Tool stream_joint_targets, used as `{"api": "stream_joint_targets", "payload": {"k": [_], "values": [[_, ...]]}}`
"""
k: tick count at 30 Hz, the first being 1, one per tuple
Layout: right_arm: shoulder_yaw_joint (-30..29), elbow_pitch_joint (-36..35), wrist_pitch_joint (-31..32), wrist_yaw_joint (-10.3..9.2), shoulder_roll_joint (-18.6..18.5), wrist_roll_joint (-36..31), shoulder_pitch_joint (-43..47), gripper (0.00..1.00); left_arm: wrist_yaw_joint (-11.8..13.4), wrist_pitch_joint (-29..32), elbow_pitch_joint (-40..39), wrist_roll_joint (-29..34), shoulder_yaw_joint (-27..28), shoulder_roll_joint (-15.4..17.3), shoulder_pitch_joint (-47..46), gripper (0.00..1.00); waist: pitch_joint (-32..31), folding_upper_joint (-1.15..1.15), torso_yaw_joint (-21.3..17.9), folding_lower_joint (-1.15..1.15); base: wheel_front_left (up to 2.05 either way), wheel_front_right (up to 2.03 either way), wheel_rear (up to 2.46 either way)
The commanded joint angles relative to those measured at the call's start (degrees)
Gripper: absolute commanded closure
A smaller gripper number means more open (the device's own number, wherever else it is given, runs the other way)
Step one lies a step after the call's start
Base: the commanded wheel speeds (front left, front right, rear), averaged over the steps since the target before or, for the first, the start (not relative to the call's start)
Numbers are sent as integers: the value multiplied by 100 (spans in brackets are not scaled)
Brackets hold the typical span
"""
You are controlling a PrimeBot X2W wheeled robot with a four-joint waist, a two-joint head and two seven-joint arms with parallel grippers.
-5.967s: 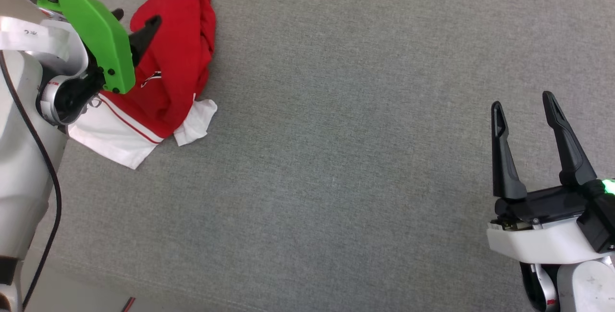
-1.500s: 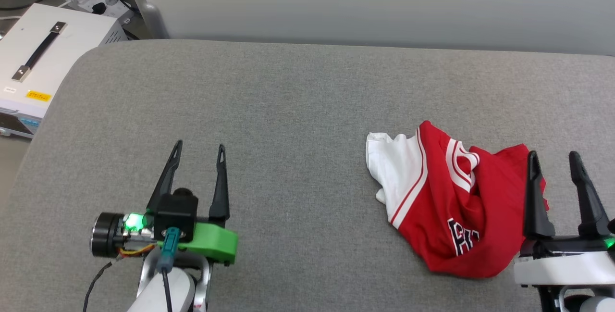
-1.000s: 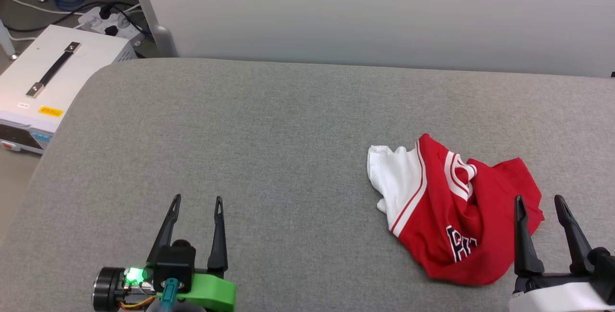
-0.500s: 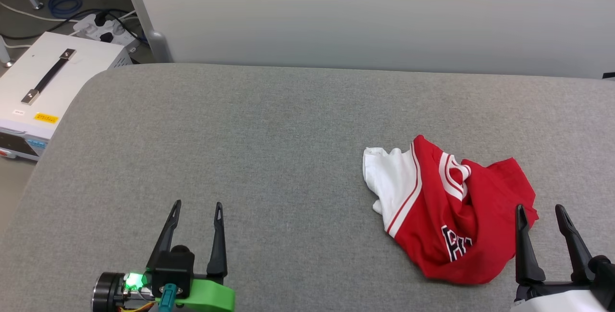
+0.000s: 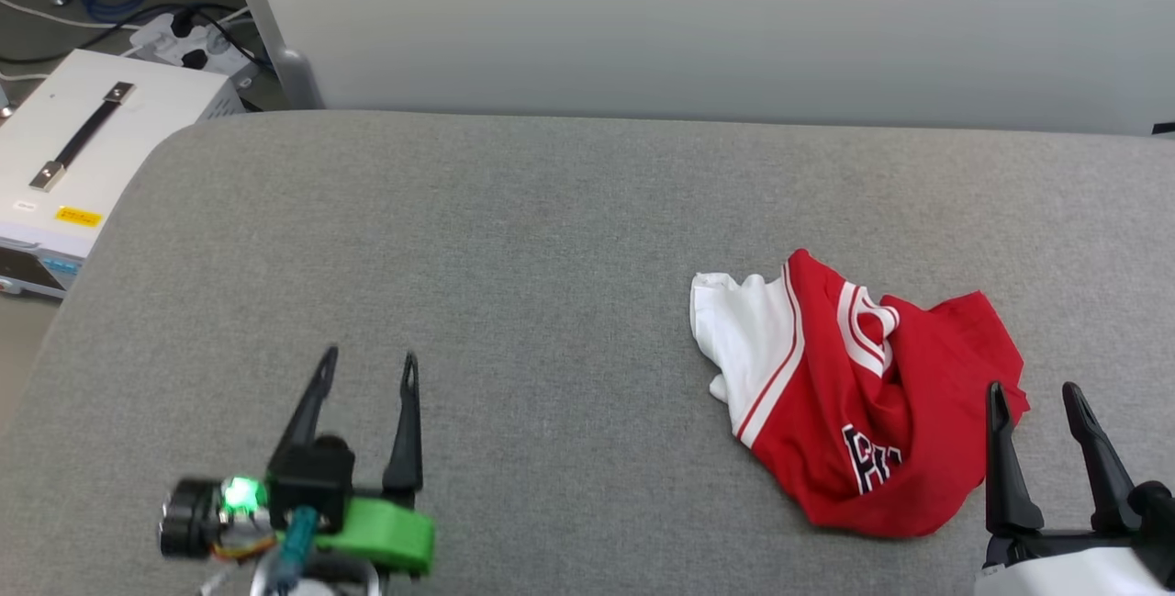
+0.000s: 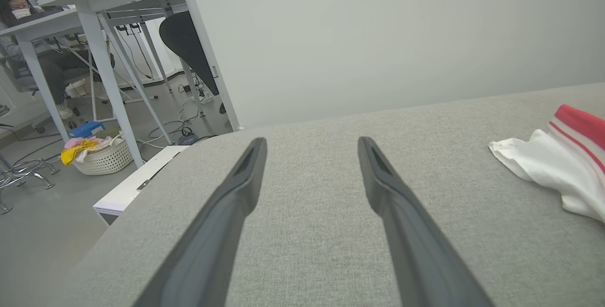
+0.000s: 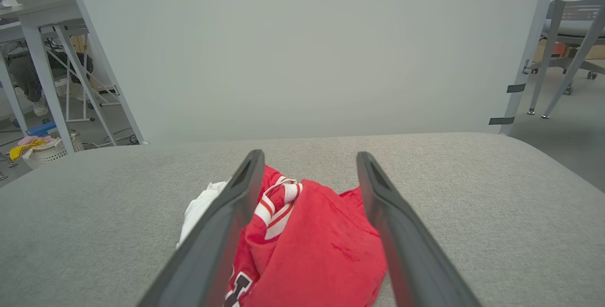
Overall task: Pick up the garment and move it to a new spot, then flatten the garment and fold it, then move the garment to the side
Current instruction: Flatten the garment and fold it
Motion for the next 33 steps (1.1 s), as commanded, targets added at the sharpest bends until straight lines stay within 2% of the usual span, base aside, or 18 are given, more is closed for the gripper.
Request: {"api": "stream_joint_targets", "payload": {"k": [1, 6, 10, 14, 17, 25, 33], "values": [[17, -50, -13, -4, -9, 38, -126, 0, -131, -33, -33, -37, 62, 55, -376, 0, 107, 0, -74, 0, 0, 0, 0], [23, -117, -13, -4, -9, 54, -322, 0, -628, -33, 37, -55, 128, 253, -1387, 0, 356, 0, -292, 0, 0, 0, 0], [34, -169, -13, -4, -9, 81, -523, 0, -1119, -33, 385, -62, -9, 388, -2375, 0, 637, 0, -536, 0, 0, 0, 0], [43, -212, -13, -4, -9, 120, -706, 0, -1412, -28, 906, -195, -350, 488, -3357, 0, 920, 0, -764, 0, 0, 0, 0], [28, -231, -13, -4, -9, 163, -828, 0, -1483, 142, 1309, -458, -714, 520, -4065, 0, 1113, 0, -905, 0, 0, 0, 0], [58, -253, -13, -4, -9, 295, -1109, 0, -1498, 1574, 2104, -1987, -2641, 906, -5721, 0, 1588, 0, -1272, 0, 0, 0, 0], [40, -247, -13, -4, -9, 412, -1322, 0, -1499, 3828, 2510, -3878, -4371, 1044, -6646, 0, 1890, 0, -1547, 0, 0, 0, 0]]}}
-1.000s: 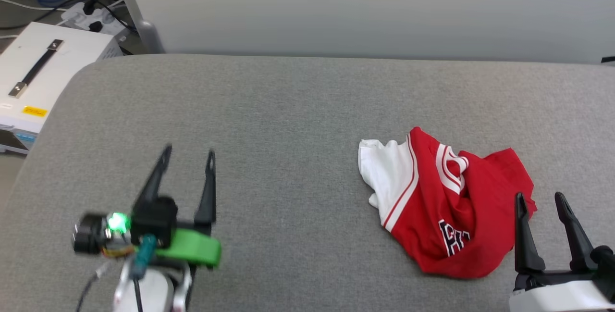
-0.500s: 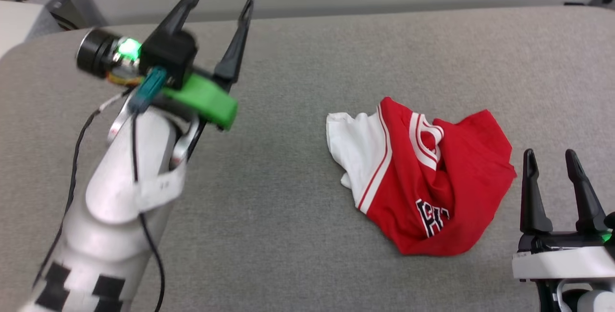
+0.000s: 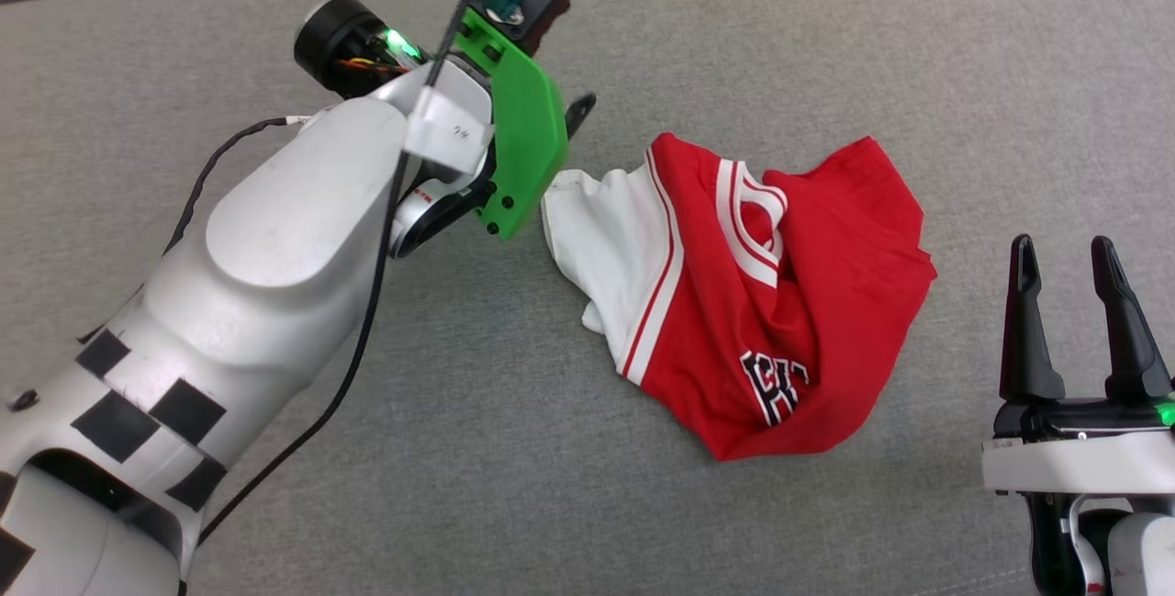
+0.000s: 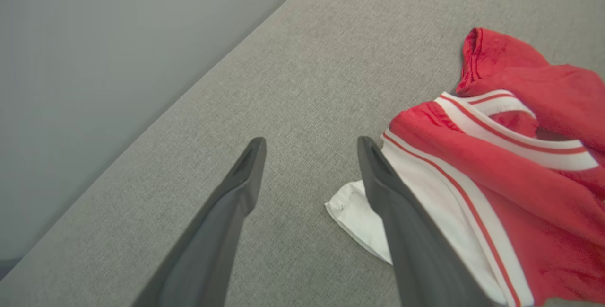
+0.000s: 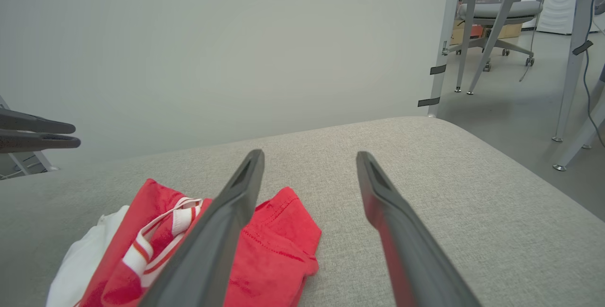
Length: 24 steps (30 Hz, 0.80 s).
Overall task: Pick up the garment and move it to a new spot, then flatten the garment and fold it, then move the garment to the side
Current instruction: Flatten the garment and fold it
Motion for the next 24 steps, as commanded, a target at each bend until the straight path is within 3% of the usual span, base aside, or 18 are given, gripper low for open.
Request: {"api": "stream_joint_targets", "payload": {"k": [1, 9, 16, 22, 23, 24], "values": [[0, -15, -13, -4, -8, 64, -140, 0, -15, 294, 24, -229, -222, 72, -229, 0, 240, 0, -223, -1, 0, 0, 0], [30, -20, -13, -4, -8, 159, -348, 0, -15, 1201, 172, -783, -1583, 205, -750, 0, 538, 0, -368, -1, 0, 0, 0], [100, -5, -13, -4, -8, 274, -481, 0, -15, 1647, 273, -430, -1865, 356, -552, 0, 731, 0, -532, -1, 0, 0, 0], [83, 15, -13, -4, -8, 313, -496, 0, -15, 2247, -232, -113, -1870, 526, -31, 0, 789, 0, -576, -1, 0, 0, 0], [77, 18, -13, -4, -8, 310, -496, 0, -15, 2282, -309, -79, -1871, 555, -8, 58, 791, 0, -569, -1, 0, 0, 0], [77, 26, -13, -4, -8, 301, -504, 0, -15, 2258, -385, -68, -1871, 585, -3, 100, 788, 0, -556, -1, 0, 0, 0]]}}
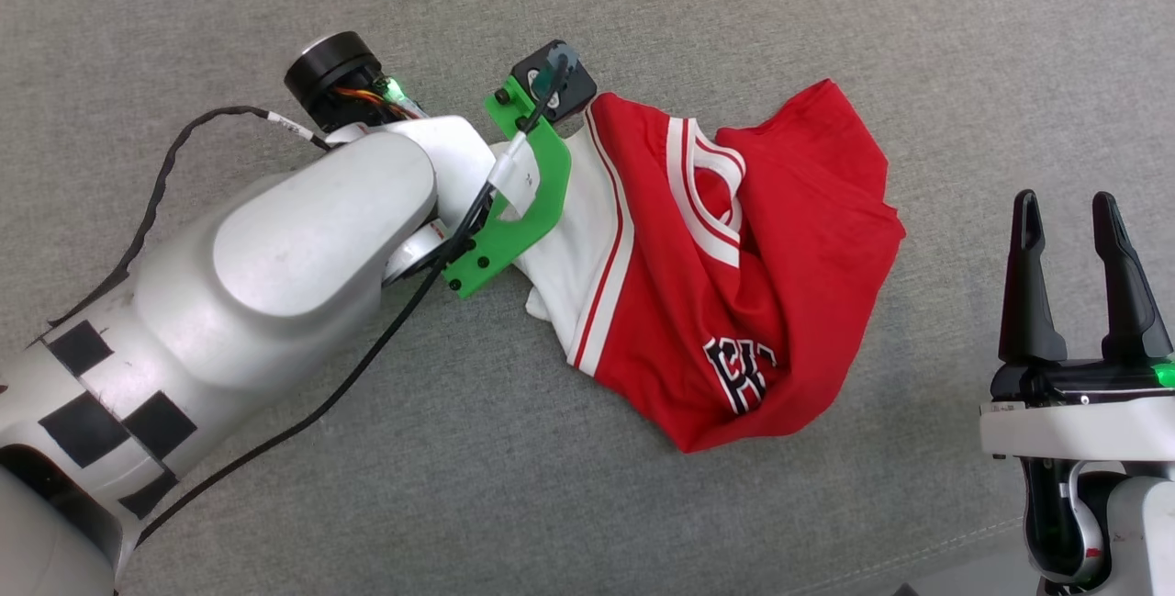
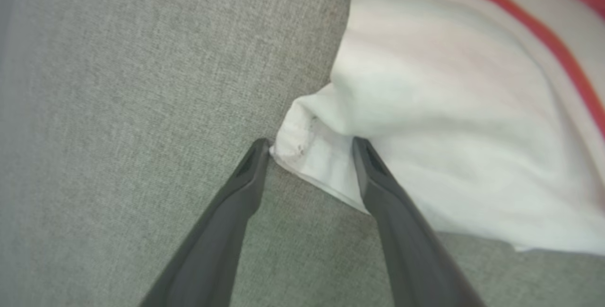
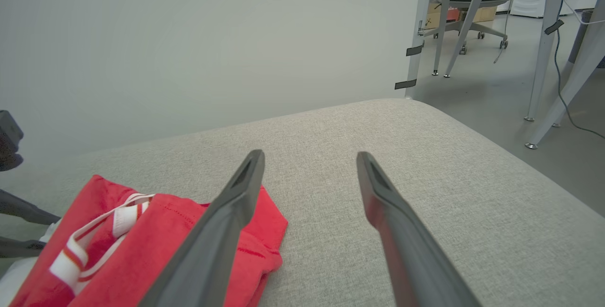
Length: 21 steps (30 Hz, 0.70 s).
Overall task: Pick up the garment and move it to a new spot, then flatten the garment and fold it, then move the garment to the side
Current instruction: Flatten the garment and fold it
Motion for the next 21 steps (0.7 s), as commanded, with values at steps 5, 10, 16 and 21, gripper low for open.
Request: {"api": "stream_joint_targets", "payload": {"k": [5, 10, 16, 21], "values": [[-33, 21, -13, -4, -8, -100, -72, 0, -25, -846, -38, 105, -208, -36, 201, 100, -245, 0, 242, 0, 0, 0, 0], [-132, 32, -13, -4, -8, -239, 85, 0, -25, -2253, 52, -25, -200, -133, 30, 100, -633, 0, 521, 0, 0, 0, 0], [-205, 18, -13, -4, -8, -346, 310, 0, 94, -3601, 220, -524, 333, 64, 339, 100, -1059, 0, 854, 0, 0, 0, 0], [-182, 2, -13, -4, -8, -408, 479, 0, 382, -4172, 119, -792, 607, 502, 983, 100, -1284, 0, 1119, 0, 0, 0, 0]]}}
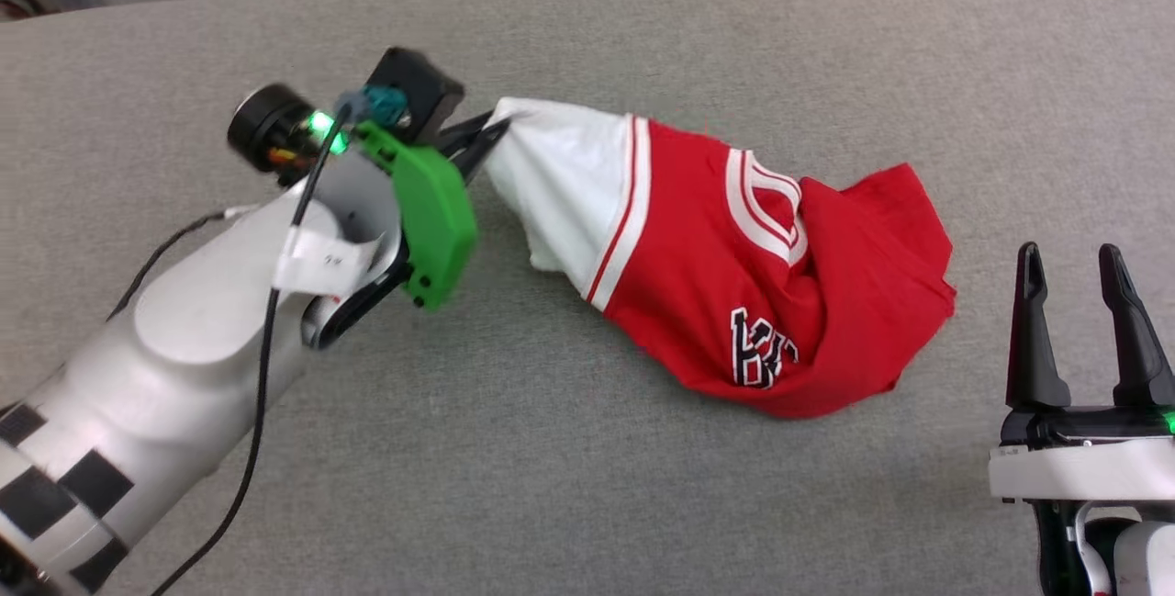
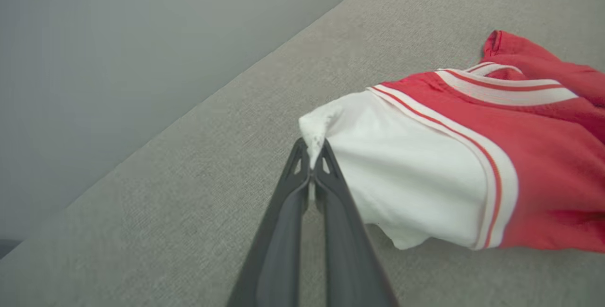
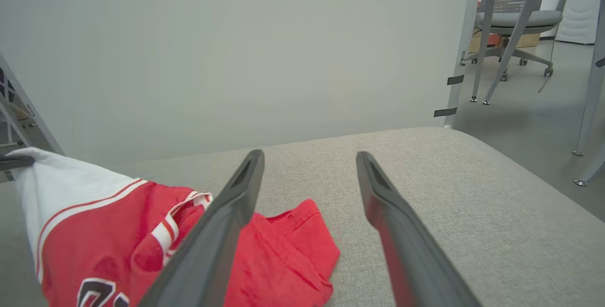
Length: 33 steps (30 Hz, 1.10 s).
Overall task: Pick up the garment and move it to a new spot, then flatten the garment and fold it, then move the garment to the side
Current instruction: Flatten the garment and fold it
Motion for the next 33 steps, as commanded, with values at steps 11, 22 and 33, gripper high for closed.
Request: {"api": "stream_joint_targets", "payload": {"k": [11, 22, 33], "values": [[-64, -47, -12, -4, -7, -107, 157, 0, 860, -748, -513, -877, 564, 1202, 1745, 100, -366, 0, 663, 0, 0, 0, 0], [-40, 22, -12, -4, -7, -123, 215, 0, 1191, -940, 43, -1673, 690, 1472, 3054, 100, -373, 0, 654, 0, 0, 0, 0], [-132, 83, -12, -4, -7, -268, 302, 0, 1499, -1789, 613, -1150, 905, 846, 3090, 0, -721, 0, 682, 0, 0, 0, 0]]}}
